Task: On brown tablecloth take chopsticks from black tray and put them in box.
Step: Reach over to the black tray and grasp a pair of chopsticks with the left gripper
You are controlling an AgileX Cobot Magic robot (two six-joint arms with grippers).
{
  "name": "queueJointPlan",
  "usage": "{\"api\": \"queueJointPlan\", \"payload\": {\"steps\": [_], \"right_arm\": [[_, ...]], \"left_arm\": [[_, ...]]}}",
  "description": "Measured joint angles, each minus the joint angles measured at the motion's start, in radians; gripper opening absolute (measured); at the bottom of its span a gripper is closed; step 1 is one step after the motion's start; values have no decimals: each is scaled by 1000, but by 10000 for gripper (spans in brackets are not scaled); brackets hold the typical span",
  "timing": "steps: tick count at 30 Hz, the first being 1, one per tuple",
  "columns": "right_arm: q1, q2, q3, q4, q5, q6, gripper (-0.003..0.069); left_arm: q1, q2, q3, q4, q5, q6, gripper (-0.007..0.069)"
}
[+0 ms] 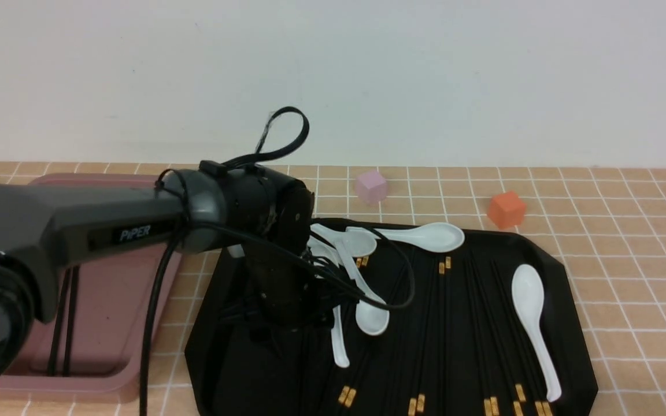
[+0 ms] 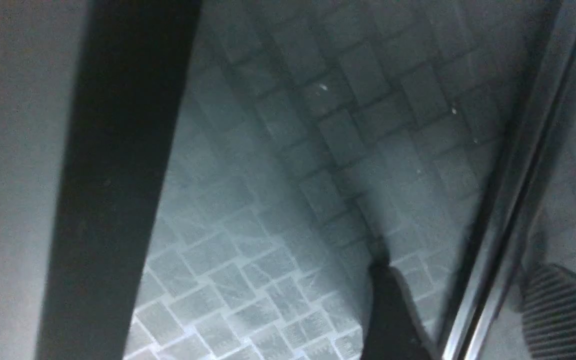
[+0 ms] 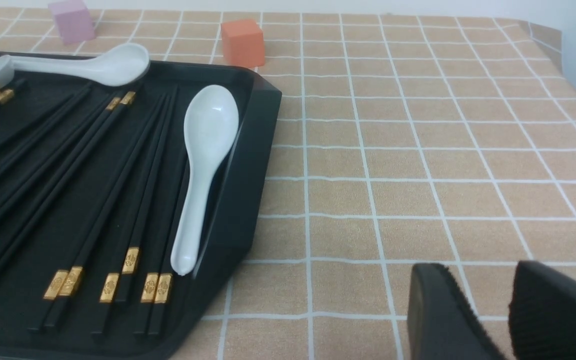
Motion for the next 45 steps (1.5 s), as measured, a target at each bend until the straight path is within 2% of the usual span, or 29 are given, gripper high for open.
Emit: {"api": "queueJointPlan", "payload": {"steps": [4,10,19,32,45], "right_arm": [[0,0,0,0,0,0,240],[0,0,0,0,0,0,240],[0,0,0,0,0,0,240],[0,0,0,0,0,0,240],[0,0,0,0,0,0,240]], "left_arm": [[-2,2,-3,14,13,0,318],[-7,3,-3,82,19,0,202],[-7,15,-11,120,21,0,94],[-6,-28,0,128,80,6,91],[14,-326,0,92,144,19,91]]}}
